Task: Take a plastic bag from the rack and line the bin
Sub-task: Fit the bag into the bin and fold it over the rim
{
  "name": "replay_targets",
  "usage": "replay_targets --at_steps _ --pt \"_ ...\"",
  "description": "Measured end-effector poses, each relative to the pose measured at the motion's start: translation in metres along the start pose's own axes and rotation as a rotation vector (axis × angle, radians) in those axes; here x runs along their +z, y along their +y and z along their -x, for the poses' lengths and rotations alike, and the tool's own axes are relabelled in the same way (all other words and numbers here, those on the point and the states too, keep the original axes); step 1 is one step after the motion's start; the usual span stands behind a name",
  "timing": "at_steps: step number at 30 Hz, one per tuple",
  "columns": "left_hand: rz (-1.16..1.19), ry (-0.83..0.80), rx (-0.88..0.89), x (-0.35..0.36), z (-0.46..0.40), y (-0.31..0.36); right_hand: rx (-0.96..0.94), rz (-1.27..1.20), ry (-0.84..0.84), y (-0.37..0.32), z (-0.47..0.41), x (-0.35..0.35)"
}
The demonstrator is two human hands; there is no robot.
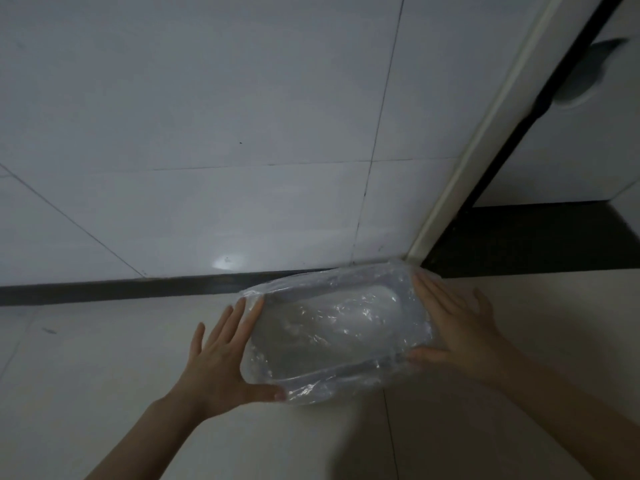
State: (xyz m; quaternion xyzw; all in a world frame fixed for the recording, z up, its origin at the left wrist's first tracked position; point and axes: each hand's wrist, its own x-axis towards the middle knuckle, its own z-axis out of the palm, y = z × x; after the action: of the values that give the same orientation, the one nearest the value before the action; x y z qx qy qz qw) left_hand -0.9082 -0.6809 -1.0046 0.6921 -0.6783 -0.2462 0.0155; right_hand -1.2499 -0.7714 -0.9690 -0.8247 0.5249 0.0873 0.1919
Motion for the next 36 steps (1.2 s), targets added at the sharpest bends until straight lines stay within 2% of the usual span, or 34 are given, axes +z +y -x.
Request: replay_targets --at_steps 5,7,10,12,14,18,21,31,34,36 --pt "-0.077 0.02 0.033 -0.008 -0.001 0.007 -0.019 0.02 -0.029 -0.003 0.006 -0.007" --pt "-0.066 0.084 0.118 -0.012 0.004 0.008 -0.076 0.013 0.093 -0.007 0.014 -0.013" --pt "0.104 0.242 0.288 -0.018 0.01 0.012 -0.244 0.075 0.347 -0.019 0.016 -0.022" --pt "0.138 0.305 0.297 -0.023 0.005 0.017 -0.306 0.127 0.303 -0.03 0.002 -0.025" --pt "0.086 0.305 0.257 -0.027 -0.006 0.023 -0.253 0.159 0.191 -0.039 -0.015 -0.023" --pt "-0.053 0.204 0.124 -0.023 -0.026 0.02 -0.126 0.185 0.044 -0.038 -0.043 -0.017" --pt "-0.018 0.15 0.066 -0.017 -0.039 0.015 -0.097 0.164 0.005 -0.031 -0.053 -0.012" --pt "0.396 -0.005 -0.066 -0.005 -0.039 0.004 0.005 -0.017 -0.048 -0.008 -0.056 -0.008" --pt "0.627 0.049 -0.087 -0.007 -0.023 0.008 0.048 -0.155 -0.062 -0.003 -0.046 -0.011" --pt "0.716 0.177 -0.12 -0.008 -0.007 0.01 0.096 -0.261 0.03 -0.002 -0.032 -0.013"
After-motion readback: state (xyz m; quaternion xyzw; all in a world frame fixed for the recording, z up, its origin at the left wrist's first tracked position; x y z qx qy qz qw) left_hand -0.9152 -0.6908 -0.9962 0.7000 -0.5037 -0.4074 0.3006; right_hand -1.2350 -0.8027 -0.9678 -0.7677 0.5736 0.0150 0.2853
